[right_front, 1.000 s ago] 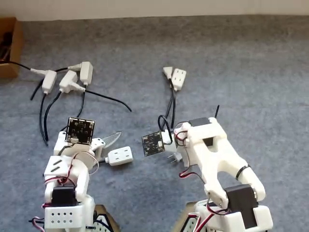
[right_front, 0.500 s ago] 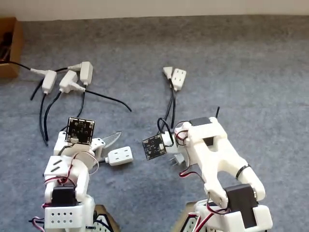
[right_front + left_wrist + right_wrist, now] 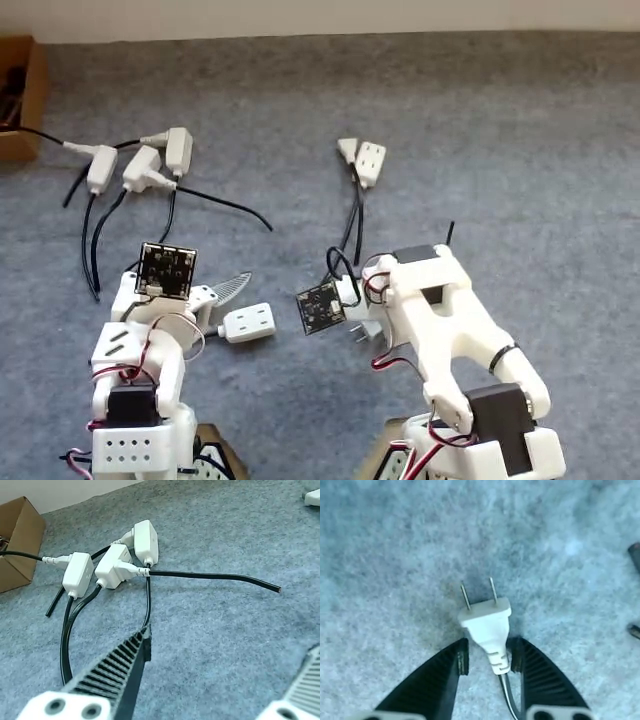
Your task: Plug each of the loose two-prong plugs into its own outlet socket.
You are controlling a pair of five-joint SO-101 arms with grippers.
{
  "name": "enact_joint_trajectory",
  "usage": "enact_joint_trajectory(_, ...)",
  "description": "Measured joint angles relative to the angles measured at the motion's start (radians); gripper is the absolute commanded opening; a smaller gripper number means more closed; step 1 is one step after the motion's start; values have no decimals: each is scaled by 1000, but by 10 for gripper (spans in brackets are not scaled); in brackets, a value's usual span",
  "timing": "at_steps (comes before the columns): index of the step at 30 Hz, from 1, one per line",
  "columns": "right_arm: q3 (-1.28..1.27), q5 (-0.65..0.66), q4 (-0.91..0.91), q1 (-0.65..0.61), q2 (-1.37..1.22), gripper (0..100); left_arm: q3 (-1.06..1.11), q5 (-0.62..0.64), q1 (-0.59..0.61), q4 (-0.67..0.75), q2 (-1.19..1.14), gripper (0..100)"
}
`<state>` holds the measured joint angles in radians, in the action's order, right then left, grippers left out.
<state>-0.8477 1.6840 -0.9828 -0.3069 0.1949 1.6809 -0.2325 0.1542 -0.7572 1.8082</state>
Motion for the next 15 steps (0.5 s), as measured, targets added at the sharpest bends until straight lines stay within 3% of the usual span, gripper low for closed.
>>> enact_joint_trajectory(3, 0, 0, 0, 11, 0, 141, 0, 0, 0, 0, 0, 436)
enact_joint_trajectory(6, -11, -2, 2, 12, 2, 5, 0, 0, 0, 0, 0, 436)
enact_joint_trajectory(10, -63, -18, 109, 12, 15, 12, 0, 0, 0, 0, 0, 436)
enact_joint_trajectory(15, -173, -209, 275, 12, 15, 5, 0, 0, 0, 0, 0, 436)
